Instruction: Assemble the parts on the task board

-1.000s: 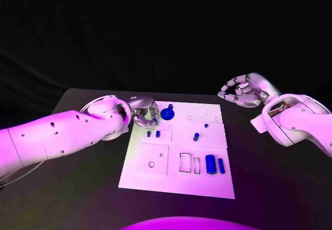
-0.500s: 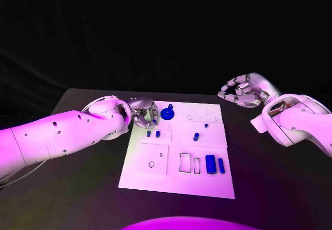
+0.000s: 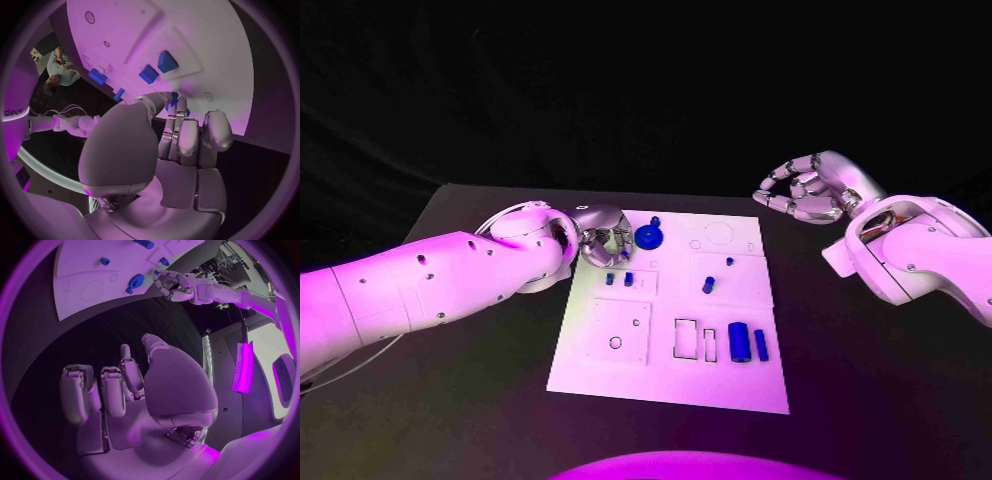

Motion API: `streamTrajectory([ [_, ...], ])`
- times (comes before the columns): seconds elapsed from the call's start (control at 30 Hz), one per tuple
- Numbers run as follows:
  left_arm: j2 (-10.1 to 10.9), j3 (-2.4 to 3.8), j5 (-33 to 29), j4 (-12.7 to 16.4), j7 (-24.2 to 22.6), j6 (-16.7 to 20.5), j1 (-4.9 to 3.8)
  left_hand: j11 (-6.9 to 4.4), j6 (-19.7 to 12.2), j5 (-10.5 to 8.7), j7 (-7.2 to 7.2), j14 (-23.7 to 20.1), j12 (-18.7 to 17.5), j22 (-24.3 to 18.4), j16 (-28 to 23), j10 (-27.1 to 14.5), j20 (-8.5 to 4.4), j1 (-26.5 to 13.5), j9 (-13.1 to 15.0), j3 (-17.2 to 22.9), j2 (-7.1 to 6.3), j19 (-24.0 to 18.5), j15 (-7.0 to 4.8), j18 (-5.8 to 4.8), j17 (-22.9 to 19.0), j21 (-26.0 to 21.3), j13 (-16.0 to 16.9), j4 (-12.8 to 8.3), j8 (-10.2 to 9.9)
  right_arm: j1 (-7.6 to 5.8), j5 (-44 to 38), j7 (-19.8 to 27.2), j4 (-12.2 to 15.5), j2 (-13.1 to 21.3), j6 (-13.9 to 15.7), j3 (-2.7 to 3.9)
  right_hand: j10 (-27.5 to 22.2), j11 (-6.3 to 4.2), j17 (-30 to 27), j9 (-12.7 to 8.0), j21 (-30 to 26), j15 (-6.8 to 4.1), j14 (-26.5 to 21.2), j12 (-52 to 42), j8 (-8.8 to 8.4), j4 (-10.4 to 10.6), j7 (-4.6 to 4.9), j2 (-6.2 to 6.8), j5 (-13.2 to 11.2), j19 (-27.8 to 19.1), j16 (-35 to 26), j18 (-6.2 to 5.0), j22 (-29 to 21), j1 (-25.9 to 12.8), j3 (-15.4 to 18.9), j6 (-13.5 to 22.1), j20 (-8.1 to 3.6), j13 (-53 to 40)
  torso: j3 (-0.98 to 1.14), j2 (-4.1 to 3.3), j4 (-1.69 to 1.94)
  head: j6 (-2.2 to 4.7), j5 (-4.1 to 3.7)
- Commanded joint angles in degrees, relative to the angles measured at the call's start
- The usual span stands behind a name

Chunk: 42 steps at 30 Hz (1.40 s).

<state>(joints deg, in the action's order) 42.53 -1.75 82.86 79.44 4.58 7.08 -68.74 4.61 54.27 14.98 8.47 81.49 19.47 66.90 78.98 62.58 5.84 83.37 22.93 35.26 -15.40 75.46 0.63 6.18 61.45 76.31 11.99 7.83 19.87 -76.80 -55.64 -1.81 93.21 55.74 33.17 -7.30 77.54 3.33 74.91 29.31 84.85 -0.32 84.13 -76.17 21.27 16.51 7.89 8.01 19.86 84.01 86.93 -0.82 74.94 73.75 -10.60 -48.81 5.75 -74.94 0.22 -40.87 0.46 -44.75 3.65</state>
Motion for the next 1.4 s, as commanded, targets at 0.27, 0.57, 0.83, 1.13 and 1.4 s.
streamTrajectory([
  [0.27, -0.4, -0.06, -0.4, 0.1, 0.1, -1.9, 0.12, 0.08, 0.5, -0.35, 0.13, 0.2, -0.5, 0.0, 0.1, 0.5, -0.07, -0.7, -0.1, 0.2, 0.05, 0.1, -0.18, -0.81, -0.1, 0.2, -0.1, 0.0, -0.3, 0.03, -0.6, 0.3, 0.1, 0.0, -0.1, 0.00, 0.1, 0.02, 6.6, 0.1, -0.1, -0.34, 3.8, -0.2, 0.28, 0.1, 0.10, -0.04, 0.3, 2.3, -0.3, -0.71, 11.3, 0.0, -0.3, 0.3, -0.23, -0.7, 0.02, 0.03, 0.01, 0.03, 0.08],
  [0.57, -0.4, -0.08, 0.1, -0.2, 0.9, -2.7, 0.13, 0.08, 0.5, -0.38, 0.11, 0.2, -0.6, 0.0, 0.0, 0.5, -0.08, -0.7, -0.1, 0.2, 0.02, 0.1, -0.19, -0.81, -0.2, 0.2, -0.1, 0.0, -0.4, 0.03, -0.6, 0.3, 0.1, 0.0, 0.0, 0.00, 0.1, 0.02, 6.6, 0.1, -0.1, -0.34, 3.8, -0.2, 0.28, 0.1, 0.10, -0.04, 0.3, 2.3, -0.3, -0.71, 11.3, 0.0, -0.3, 0.3, -0.23, -0.7, -0.01, 0.02, 0.03, 0.06, 0.05],
  [0.83, -0.4, -0.09, 0.1, -0.2, 1.0, -2.6, 0.13, 0.55, -1.6, -0.44, 0.65, -0.1, -2.2, -0.7, -0.1, 0.2, 0.13, -1.3, -0.9, 0.2, -0.52, -0.4, 0.16, -0.69, -0.7, -0.2, -0.5, 0.1, -2.4, 0.03, -0.6, 0.4, 0.1, 0.1, 0.0, 0.00, 0.1, -0.03, 6.4, 0.2, -0.3, -0.39, 3.8, -0.1, 0.39, 0.1, 0.05, 0.04, 0.3, 2.3, -0.4, -0.74, 11.2, -0.1, -0.4, 0.2, -0.26, -0.6, -0.01, 0.04, 0.04, 0.02, 0.04],
  [1.13, -0.5, -0.10, -0.2, -0.3, 0.7, -1.8, 0.13, 1.40, -3.8, -0.42, 1.33, -0.5, -5.0, -1.3, -0.3, -1.3, 0.77, -2.1, -1.9, 0.3, -1.05, -0.9, 0.87, -0.55, -1.7, -0.7, -1.6, 0.1, -4.4, 0.03, -0.6, 0.4, 0.0, 0.0, 0.0, 0.00, 0.1, -0.03, 6.4, 0.2, -0.3, -0.39, 3.8, -0.1, 0.39, 0.1, 0.05, 0.04, 0.3, 2.3, -0.4, -0.74, 11.2, -0.1, -0.4, 0.2, -0.26, -0.6, 0.01, 0.01, 0.03, 0.07, 0.15],
  [1.4, -0.5, -0.10, -0.3, -0.3, 0.7, -1.4, 0.13, 1.54, -4.2, -0.41, 1.46, -0.6, -5.5, -1.5, -0.3, -1.5, 0.89, -2.2, -2.0, 0.2, -1.09, -1.0, 1.00, -0.51, -2.0, -0.8, -1.8, 0.1, -4.8, 0.03, -0.6, 0.3, -0.1, 0.0, -0.2, 0.00, -0.2, -0.03, 6.3, 0.2, -0.4, -0.39, 3.7, 0.2, 0.38, 0.1, 0.05, 0.07, 0.3, 2.2, -0.4, -0.78, 11.1, -0.1, -0.5, 0.2, -0.26, -0.3, 0.02, 0.01, -0.02, 0.09, 0.17],
])
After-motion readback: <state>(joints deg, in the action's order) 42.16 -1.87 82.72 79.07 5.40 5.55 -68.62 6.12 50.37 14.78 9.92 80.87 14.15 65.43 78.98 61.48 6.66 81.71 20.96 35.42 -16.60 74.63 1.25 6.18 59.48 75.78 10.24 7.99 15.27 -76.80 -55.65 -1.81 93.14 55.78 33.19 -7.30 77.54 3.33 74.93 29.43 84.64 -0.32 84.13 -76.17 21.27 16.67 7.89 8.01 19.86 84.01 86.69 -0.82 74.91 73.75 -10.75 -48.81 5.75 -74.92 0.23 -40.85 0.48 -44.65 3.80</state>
